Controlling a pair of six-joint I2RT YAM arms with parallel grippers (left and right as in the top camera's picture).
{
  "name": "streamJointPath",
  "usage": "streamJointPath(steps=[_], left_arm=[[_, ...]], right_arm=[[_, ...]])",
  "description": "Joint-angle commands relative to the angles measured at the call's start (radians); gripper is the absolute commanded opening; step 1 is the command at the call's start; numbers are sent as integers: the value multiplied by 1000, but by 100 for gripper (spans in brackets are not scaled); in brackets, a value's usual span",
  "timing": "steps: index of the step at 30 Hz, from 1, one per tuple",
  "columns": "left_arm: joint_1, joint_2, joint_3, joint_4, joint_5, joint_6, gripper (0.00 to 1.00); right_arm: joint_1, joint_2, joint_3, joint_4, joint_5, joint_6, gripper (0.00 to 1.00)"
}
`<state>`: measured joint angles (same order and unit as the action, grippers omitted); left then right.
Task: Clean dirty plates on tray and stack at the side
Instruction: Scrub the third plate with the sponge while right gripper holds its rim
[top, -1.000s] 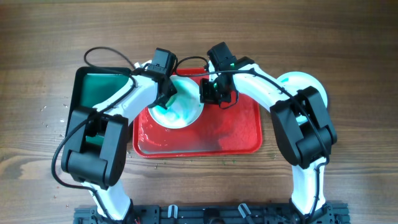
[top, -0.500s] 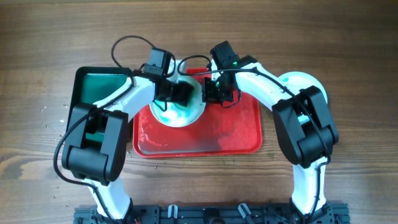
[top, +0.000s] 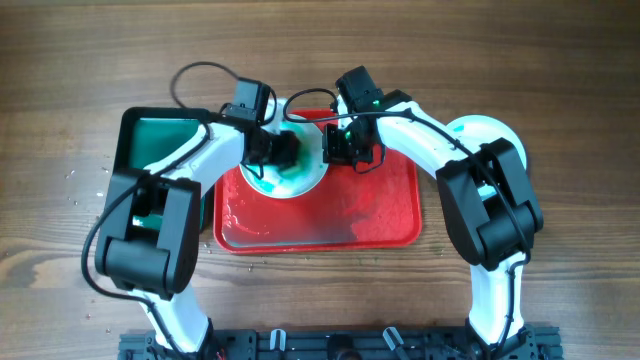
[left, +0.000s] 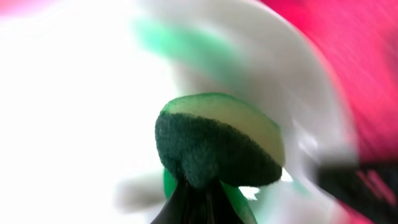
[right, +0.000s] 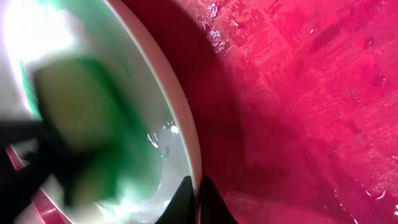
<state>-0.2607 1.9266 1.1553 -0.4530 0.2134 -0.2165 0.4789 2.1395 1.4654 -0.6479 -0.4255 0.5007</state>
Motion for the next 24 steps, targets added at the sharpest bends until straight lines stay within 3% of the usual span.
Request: streamJointPath(steps=[1,5,8,10,12,14,16,18,21,24], left_arm=[[35,41,-21,-51,-616,-373,4],[31,41,-21,-294,-689,-504,4],[27,41,-21,-367,-594,-462,4],[27,41,-21,-328,-453,-345,4],[27,41,-21,-270,-212,-183,4],[27,41,-21,-215,157,59,4],[27,41,-21,-219,391,225,4],[27,41,-21,-273,490,346,4],[27,41,-21,-411,503,520,4],[29,41,-21,-433,423,533,4]], right_arm=[[2,18,-6,-11,5,-4,4],[2,18,-6,-9,5,-3,4],[2,18,-6,-5,5,-4,4],[2,18,-6,-5,5,-5,4],[2,18,-6,-3,5,-5,4],[2,18,-6,-2,5,-5,4],[2,18,-6,-2,-1,-5,4],[2,18,-6,-2,-3,-5,4],[2,18,-6,-1,-3,-4,4],[2,18,-6,-1,-3,-5,4]])
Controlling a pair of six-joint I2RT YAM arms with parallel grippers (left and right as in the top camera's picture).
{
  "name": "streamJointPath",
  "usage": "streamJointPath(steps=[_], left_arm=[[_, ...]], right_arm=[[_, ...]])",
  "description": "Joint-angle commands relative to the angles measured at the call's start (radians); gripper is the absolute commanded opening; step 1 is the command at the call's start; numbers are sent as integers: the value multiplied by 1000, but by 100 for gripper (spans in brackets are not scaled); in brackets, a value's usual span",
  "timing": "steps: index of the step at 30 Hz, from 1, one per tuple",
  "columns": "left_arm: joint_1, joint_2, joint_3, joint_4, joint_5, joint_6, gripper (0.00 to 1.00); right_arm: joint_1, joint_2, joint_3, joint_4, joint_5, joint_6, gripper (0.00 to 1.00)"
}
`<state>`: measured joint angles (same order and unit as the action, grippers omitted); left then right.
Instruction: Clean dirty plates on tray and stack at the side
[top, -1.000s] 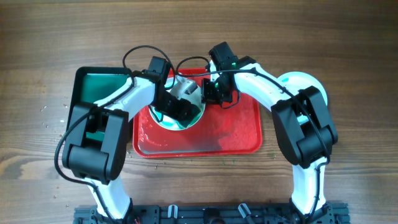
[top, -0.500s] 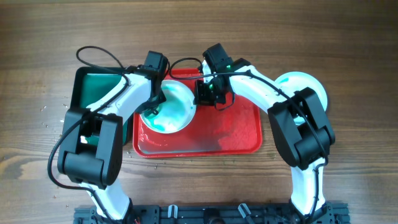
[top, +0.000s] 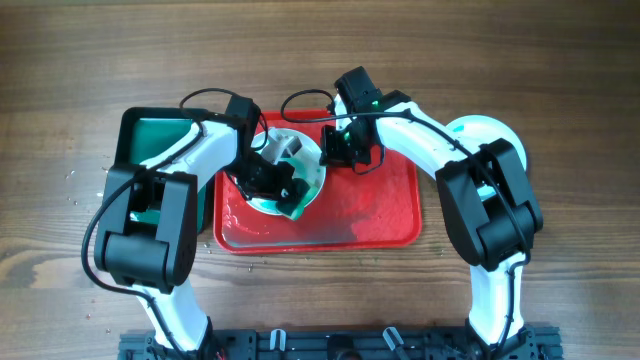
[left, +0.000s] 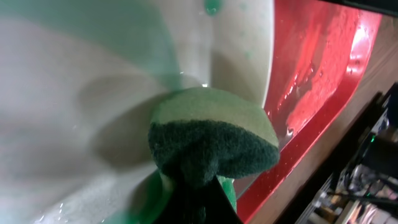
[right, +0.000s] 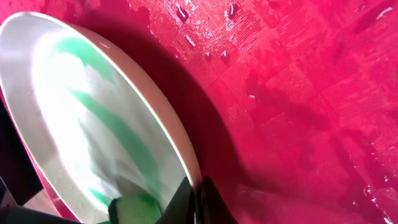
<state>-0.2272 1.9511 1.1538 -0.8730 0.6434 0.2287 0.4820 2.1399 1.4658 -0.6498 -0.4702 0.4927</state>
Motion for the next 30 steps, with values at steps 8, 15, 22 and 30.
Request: streamJointPath(steps=[8,15,22,30], left_arm=[[38,16,-19,47,-901,-747,4],[8,16,-19,117,-1072,-846,4],[8,3,37,286,-850,-838,4],[29,-260,165,159,-838,-805,7]], right_arm=[[-2,18,-6,1,42,4,4],[-2,18,-6,2,42,4,4],[-2,18,-6,2,42,5,5],[8,33,-7,68,55,53,40]])
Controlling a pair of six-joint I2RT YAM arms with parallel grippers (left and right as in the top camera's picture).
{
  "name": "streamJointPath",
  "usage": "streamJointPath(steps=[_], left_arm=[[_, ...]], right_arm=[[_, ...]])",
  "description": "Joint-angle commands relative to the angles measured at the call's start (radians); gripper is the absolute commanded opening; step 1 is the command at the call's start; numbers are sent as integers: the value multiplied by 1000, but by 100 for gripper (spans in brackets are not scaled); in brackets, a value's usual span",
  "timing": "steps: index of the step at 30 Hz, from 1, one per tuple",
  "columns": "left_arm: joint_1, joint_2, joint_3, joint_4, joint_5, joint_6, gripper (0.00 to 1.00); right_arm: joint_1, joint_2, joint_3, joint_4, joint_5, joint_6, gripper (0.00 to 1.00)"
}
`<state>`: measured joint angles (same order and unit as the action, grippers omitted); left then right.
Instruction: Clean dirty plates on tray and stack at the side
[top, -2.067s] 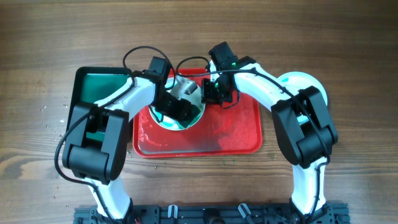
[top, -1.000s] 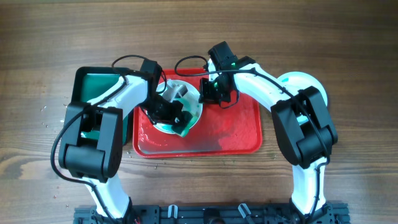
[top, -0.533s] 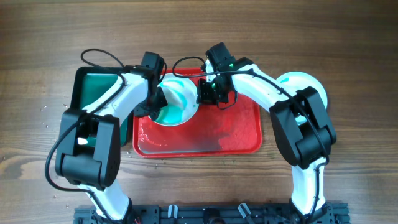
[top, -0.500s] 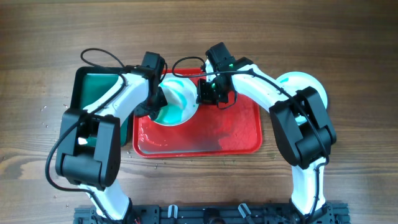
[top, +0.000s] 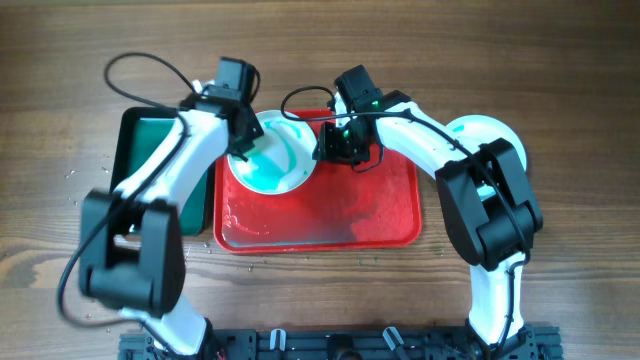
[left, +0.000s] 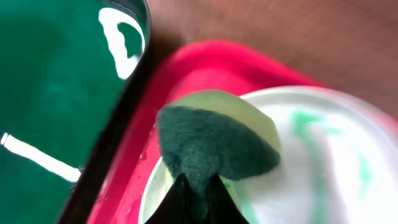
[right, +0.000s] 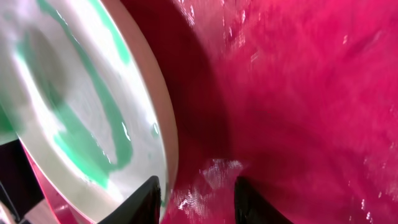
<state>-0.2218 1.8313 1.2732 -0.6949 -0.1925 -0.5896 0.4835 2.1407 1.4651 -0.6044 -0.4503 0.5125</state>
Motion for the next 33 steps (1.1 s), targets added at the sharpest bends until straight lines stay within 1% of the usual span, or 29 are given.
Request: streamJointPath(steps=[1,3,5,6,7,8,9,11,12,13,14,15,16,18,23,26,28,29,33], left_arm=[[32,-171,46,-33,-2,14,6],[58,-225,45,-78,-2,14,4],[88,-240,45,-113,-2,14,4],[103,-238,45,-139,-1,14,4],[107,-238,45,-156,-2,14,4],[107,-238,43,-159,-1,14,4],[107,-238,42,-159,2,13,4],[107,-238,41,-163,29,13,4],[107,-236,41,-163,66,13,4],[107,-236,41,-169,70,13,4],[107,-236,41,-174,70,13,4],[107,-236,41,-179,70,13,4],[107,-236,39,-180,70,13,4],[107,-236,39,-183,70,13,4],[107,-236,39,-188,70,13,4],[106,-235,39,-190,70,13,4],[106,-234,37,-190,70,13,4],[106,-234,36,-190,70,13,4],[106,-234,36,-190,70,13,4]], right_arm=[[11,45,-6,47,38,46,39],[31,63,-6,102,39,60,38],[54,72,-6,135,51,67,30],[81,79,-6,139,87,82,26],[95,79,-6,126,119,102,20],[103,79,-6,121,130,113,11],[105,79,-6,104,129,127,4],[90,56,6,30,130,142,4],[67,3,7,-36,184,132,4],[55,-49,7,-92,250,77,4],[53,-82,7,-128,306,60,4],[53,-133,7,-190,418,47,4],[59,-161,6,-213,472,26,4],[80,-222,6,-263,655,-8,4],[165,-320,6,-364,1091,-16,4],[227,-340,6,-407,1275,-16,4],[267,-341,6,-434,1359,-15,4],[314,-341,6,-458,1455,-15,4],[408,-341,6,-472,1685,-15,4]])
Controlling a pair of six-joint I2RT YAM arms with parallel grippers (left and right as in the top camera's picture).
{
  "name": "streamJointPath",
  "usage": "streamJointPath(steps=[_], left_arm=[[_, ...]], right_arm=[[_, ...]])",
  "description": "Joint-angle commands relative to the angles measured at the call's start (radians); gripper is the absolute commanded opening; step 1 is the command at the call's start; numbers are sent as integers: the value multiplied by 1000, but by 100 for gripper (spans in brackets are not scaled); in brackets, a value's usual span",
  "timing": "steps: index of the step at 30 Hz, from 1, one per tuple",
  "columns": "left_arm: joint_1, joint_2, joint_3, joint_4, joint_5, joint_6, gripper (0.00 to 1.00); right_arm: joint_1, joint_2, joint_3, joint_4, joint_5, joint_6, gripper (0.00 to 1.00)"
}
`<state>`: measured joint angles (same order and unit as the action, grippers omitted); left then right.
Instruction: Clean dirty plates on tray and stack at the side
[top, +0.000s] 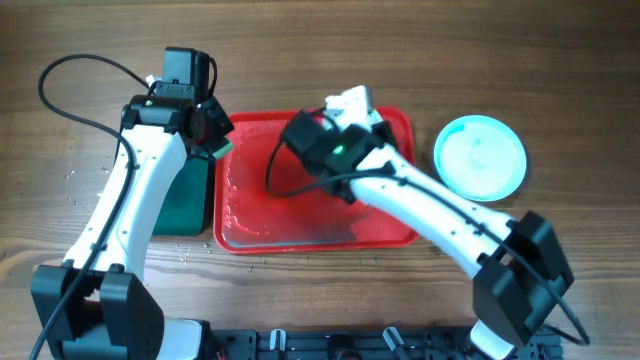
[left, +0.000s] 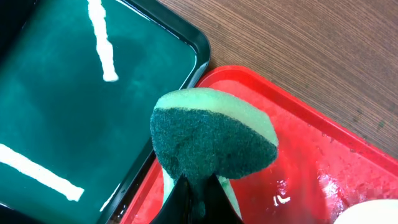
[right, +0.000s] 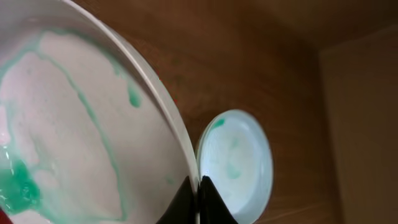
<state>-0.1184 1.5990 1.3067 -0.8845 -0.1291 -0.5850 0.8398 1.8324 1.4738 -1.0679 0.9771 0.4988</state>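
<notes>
My right gripper (right: 198, 186) is shut on the rim of a white plate (right: 74, 124) streaked with green soap and holds it up off the red tray (top: 330, 215). Past the plate's edge, a pale blue-white plate (right: 239, 162) lies on the wooden table, to the right of the tray in the overhead view (top: 481, 155). A green sponge (left: 211, 137) is clamped in my left gripper (left: 198, 186), which is shut and hangs over the tray's left rim beside the green basin (left: 74, 93). In the overhead view my right arm mostly hides the held plate.
The red tray's floor is wet with soapy water (left: 311, 162). The dark green basin (top: 185, 195) of green liquid touches the tray's left side, partly under my left arm. Bare wood surrounds both. Arm cables loop above the tray.
The plate stood tilted on the tray with the sponge at its left rim. Now my right gripper holds it clear of the tray, and the sponge is over the tray's left rim.
First the sponge pressed on the middle of the tilted plate, which my right gripper held by the rim. It was then lower on the plate, then at the upper left rim. Now the plate is lifted and the sponge sits by the basin.
</notes>
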Motion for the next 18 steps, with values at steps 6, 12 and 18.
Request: streamJointPath(steps=[6,12,18], left_arm=[[3,-2,2,0,6,8,4],[3,-2,2,0,6,8,4],[3,-2,2,0,6,8,4]], right_arm=[[160,-33,-2,-13,544,-24,4],[174,-38,-2,-19,544,-29,4],[174,-39,-2,-18,544,-27,4]])
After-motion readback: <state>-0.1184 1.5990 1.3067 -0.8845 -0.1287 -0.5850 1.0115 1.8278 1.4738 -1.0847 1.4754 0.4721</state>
